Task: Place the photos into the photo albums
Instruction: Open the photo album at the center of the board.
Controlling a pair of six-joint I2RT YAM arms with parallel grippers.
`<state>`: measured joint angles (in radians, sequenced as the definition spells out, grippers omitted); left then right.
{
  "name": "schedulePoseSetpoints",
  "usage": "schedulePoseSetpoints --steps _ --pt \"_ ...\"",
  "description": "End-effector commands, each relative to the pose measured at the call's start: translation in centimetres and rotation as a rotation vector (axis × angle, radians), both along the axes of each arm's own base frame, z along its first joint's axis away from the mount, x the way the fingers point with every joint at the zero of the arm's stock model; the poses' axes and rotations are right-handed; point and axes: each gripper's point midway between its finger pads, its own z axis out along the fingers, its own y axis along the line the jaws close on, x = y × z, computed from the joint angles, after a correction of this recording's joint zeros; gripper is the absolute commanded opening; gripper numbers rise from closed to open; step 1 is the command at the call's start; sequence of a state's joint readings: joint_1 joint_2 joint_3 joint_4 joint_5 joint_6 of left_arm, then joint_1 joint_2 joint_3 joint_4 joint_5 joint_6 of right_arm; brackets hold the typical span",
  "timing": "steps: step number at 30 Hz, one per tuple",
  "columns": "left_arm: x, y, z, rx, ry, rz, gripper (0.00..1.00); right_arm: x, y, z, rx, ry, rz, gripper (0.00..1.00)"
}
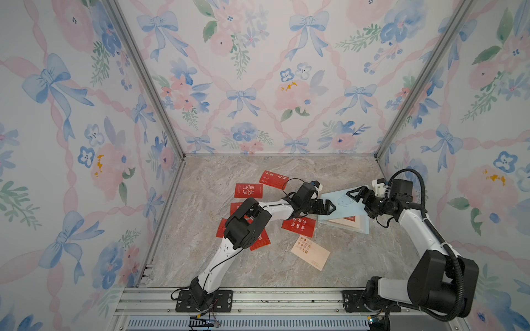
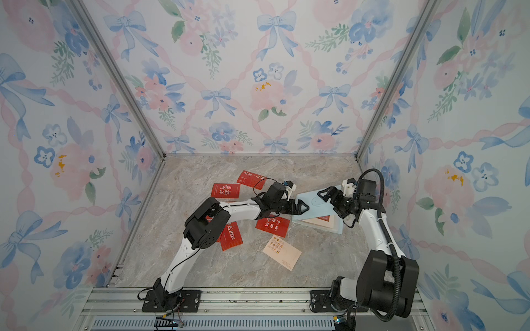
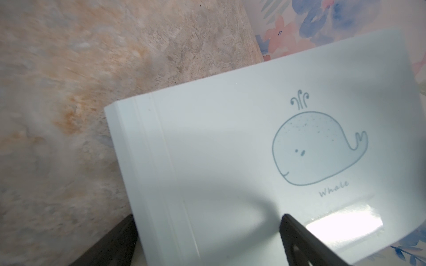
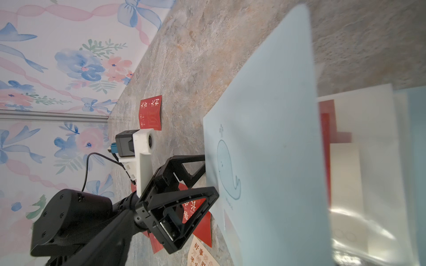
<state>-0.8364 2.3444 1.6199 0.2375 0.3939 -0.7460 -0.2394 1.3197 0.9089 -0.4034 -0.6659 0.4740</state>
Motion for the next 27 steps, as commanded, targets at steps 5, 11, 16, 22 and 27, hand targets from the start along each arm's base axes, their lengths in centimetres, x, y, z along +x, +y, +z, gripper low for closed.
schedulePoseSetpoints --steps 5,11,16,22,27 --pt "1.1 1.5 3.7 -0.038 -0.023 0.013 0.98 0.9 2.7 5.2 0.034 -0.111 0.065 0.92" --pt "1.9 3.2 3.9 -0.032 -0.021 0.038 0.98 2.2 6.2 6.4 0.0 -0.139 0.129 0.92" --pt "2.5 5.0 5.0 -0.031 -0.039 0.067 0.98 3.8 9.2 6.5 0.0 -0.144 0.186 0.92" --pt "3.4 9.0 5.7 -0.011 -0.05 0.13 0.98 5.4 12.1 6.3 -0.013 -0.145 0.244 0.92" --pt "4.0 13.6 7.4 0.0 -0.08 0.208 0.98 6.9 15.4 5.6 -0.016 -0.142 0.304 0.92"
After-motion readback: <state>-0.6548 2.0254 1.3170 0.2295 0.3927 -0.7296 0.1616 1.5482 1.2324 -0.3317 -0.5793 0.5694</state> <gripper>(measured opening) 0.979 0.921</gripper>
